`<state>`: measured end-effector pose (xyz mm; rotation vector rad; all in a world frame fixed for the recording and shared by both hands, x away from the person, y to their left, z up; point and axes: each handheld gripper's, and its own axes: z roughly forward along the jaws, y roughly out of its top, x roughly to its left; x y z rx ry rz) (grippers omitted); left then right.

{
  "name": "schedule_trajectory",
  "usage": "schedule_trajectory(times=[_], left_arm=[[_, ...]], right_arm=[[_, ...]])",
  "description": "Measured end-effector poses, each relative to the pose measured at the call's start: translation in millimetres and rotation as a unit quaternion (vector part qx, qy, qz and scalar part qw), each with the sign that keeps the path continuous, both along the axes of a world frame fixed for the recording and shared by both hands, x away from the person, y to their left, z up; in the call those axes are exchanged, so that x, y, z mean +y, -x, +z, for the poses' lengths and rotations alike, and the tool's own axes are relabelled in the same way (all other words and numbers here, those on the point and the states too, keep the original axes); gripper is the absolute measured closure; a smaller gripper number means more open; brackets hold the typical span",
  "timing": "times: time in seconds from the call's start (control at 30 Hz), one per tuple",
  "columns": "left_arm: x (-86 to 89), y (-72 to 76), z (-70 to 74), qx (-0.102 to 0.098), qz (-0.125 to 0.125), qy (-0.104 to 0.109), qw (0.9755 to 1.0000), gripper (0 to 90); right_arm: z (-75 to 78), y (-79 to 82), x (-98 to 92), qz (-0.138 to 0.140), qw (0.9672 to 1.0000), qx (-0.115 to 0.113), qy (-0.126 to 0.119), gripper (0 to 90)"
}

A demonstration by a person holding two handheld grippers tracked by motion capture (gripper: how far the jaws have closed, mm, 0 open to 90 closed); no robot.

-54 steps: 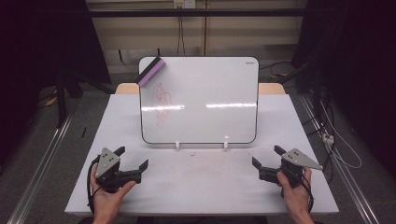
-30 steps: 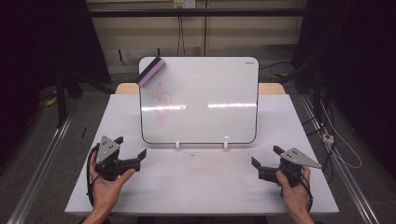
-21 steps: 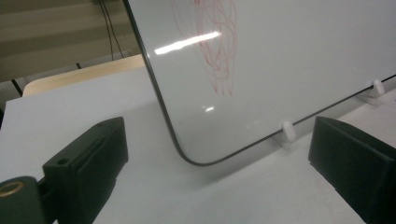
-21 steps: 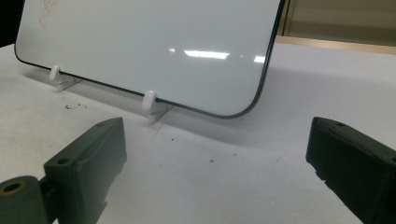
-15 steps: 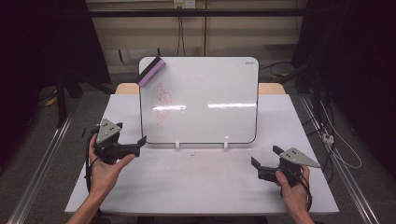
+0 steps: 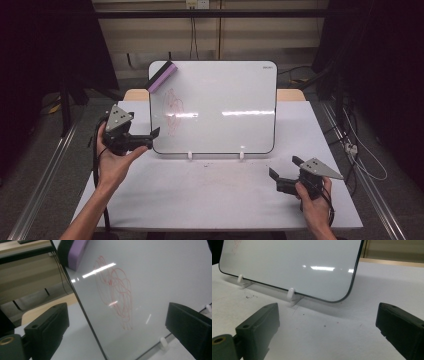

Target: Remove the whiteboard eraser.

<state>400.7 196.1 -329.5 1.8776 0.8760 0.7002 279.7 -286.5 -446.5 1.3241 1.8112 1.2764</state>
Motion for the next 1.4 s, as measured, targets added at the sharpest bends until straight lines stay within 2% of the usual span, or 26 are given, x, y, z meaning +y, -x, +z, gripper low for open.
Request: schedule_trajectory(times=[0.13, 0.2, 0.3, 0.37, 0.53, 0.67, 0.77, 0.83, 0.93, 1.0, 1.07, 1.17, 1.23, 1.33, 1.4], left_arm=[[-3.3, -10.8, 8.9, -0.017, 0.006, -0.026, 0.9995, 6.5], [-5.4, -16.3, 12.4, -0.018, 0.005, -0.032, 0.9993, 7.0], [-8.8, -21.8, 17.2, -0.033, 0.010, -0.048, 0.9983, 8.6], [-10.4, -26.3, 18.6, -0.030, 0.006, -0.047, 0.9984, 9.4], [-17.1, -34.9, 21.8, -0.038, 0.003, -0.071, 0.9968, 11.3], [-22.5, -43.3, 29.2, -0.052, 0.009, -0.104, 0.9932, 12.7], [-24.4, -48.6, 36.4, -0.060, 0.008, -0.119, 0.9910, 13.6], [-25.8, -51.0, 40.3, -0.071, 0.013, -0.136, 0.9880, 14.3], [-27.6, -55.0, 43.6, -0.074, 0.006, -0.150, 0.9860, 16.8], [-28.2, -57.8, 43.2, -0.074, 0.010, -0.147, 0.9863, 17.1], [-28.7, -60.5, 41.6, -0.075, 0.011, -0.156, 0.9848, 19.0], [-28.3, -66.1, 39.1, -0.071, 0.010, -0.161, 0.9843, 22.6], [-26.9, -70.0, 39.5, -0.067, 0.010, -0.159, 0.9849, 22.6], [-24.3, -74.9, 42.6, -0.063, 0.011, -0.144, 0.9876, 25.3], [-23.9, -78.6, 44.2, -0.060, 0.010, -0.146, 0.9874, 26.4]], right_arm=[[-0.1, -0.3, 0.8, 0.003, 1.0000, -0.001, 0.001, 4.9], [-0.3, -0.4, 1.1, 0.004, 1.0000, -0.001, 0.002, 4.9], [-0.3, -0.5, 0.6, 0.003, 1.0000, -0.001, 0.002, 4.8], [-0.3, -0.7, 0.2, 0.002, 1.0000, 0.000, 0.001, 4.9], [-0.1, -1.1, 1.9, 0.002, 1.0000, 0.000, 0.004, 4.9], [-0.4, -1.7, 3.4, 0.001, 1.0000, 0.002, 0.003, 4.9], [-0.5, -1.8, 3.4, 0.001, 1.0000, 0.002, 0.004, 4.9], [-0.4, -1.5, 2.9, 0.003, 1.0000, 0.001, 0.003, 4.9], [-0.3, -1.1, 2.5, 0.004, 1.0000, 0.000, 0.004, 4.9], [-0.3, -0.9, 2.4, 0.004, 1.0000, 0.000, 0.004, 4.9], [-0.2, -0.7, 2.3, 0.004, 1.0000, 0.000, 0.004, 4.9], [-0.2, -0.8, 2.4, 0.004, 1.0000, 0.000, 0.004, 5.0], [-0.2, -0.9, 2.4, 0.004, 1.0000, 0.001, 0.004, 5.0], [-0.2, -1.0, 2.7, 0.005, 1.0000, 0.001, 0.006, 5.0], [-0.3, -1.1, 2.7, 0.004, 1.0000, 0.001, 0.006, 5.0]])
